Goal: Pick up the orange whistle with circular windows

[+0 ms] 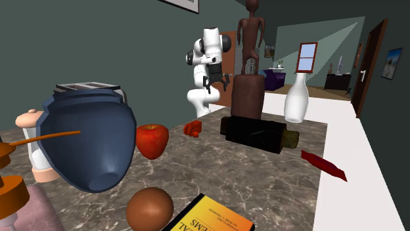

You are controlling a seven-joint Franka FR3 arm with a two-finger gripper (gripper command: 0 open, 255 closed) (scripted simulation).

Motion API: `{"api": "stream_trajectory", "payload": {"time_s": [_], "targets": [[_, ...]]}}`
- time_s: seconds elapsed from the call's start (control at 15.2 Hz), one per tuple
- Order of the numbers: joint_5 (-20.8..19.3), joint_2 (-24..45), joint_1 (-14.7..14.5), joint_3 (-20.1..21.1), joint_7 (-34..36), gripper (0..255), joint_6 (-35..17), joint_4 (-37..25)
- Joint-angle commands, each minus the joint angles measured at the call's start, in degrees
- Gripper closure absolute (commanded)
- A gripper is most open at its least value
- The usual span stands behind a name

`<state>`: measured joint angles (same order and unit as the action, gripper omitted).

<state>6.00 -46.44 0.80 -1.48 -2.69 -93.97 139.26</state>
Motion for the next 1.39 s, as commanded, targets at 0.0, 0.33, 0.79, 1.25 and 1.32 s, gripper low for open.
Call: {"api": "stream_trajectory", "payload": {"time_s": [0.0, 0.33, 0.79, 1.25, 1.32], "targets": [[0.0, 0.0, 0.0, 0.0, 0.0, 0, 0.0, 0.0], [-2.5, 10.3, 1.0, -2.7, -3.9, 0, -5.1, -4.6], [-4.5, 25.2, 1.9, -6.1, -8.9, 0, -10.1, -13.9], [-4.6, 40.5, 2.8, -8.8, -13.7, 0, -12.2, -26.6], [-4.5, 42.7, 3.0, -9.1, -14.4, 0, -12.3, -28.7]]}}
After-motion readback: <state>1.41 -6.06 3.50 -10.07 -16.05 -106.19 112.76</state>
